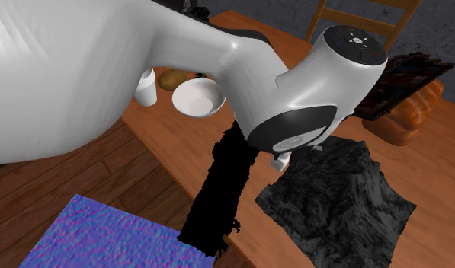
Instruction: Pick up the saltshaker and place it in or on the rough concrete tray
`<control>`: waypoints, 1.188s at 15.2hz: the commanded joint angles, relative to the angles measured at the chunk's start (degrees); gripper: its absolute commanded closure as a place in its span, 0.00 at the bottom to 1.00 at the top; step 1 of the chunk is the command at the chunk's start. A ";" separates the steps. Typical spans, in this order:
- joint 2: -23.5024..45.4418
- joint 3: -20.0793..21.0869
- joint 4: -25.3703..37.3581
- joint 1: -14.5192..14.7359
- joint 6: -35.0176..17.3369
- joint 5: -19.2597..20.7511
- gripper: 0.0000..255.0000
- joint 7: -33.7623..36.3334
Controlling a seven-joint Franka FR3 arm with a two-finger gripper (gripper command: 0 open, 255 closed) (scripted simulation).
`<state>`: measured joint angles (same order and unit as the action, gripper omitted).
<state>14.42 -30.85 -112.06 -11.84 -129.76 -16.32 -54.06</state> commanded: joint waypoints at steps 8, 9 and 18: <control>-3.07 -0.87 3.42 0.59 5.86 2.85 1.00 2.25; -3.37 -0.94 3.86 0.64 6.53 3.12 1.00 2.48; -5.49 -1.38 8.42 0.91 12.74 5.07 1.00 4.19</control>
<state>9.22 -32.21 -104.10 -11.00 -117.70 -11.50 -50.13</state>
